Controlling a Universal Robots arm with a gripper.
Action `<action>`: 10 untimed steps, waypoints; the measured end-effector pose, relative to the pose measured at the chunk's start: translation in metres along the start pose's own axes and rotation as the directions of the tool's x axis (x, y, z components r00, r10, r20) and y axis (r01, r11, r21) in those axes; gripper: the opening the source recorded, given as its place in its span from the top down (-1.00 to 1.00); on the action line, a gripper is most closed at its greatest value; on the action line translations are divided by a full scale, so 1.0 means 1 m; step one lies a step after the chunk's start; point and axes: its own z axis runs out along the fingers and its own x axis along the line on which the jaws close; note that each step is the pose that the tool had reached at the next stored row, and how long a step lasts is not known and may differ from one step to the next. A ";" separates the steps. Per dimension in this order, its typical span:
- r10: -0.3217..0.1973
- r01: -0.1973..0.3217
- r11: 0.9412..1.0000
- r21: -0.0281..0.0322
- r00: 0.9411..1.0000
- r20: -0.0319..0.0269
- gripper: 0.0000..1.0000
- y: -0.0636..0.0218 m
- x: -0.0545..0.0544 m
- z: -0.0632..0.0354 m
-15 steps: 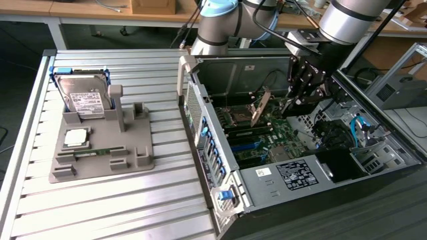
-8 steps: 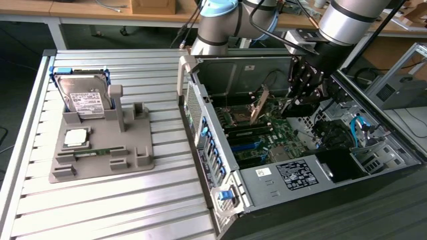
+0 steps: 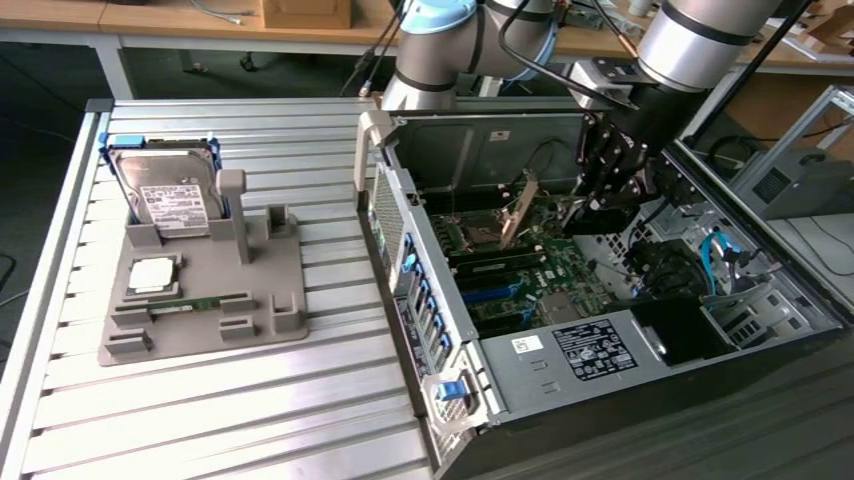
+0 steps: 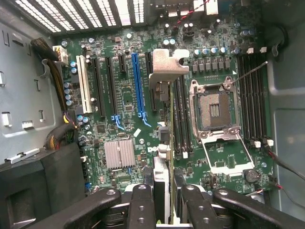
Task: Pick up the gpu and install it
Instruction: 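Insert the gpu into the slot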
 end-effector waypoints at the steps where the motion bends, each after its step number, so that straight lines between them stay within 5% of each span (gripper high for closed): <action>1: 0.000 0.000 1.000 0.000 1.000 0.000 0.47 0.0000 0.000 0.0000; 10: 0.000 0.000 1.000 0.000 1.000 0.000 0.47 0.0085 0.002 0.0007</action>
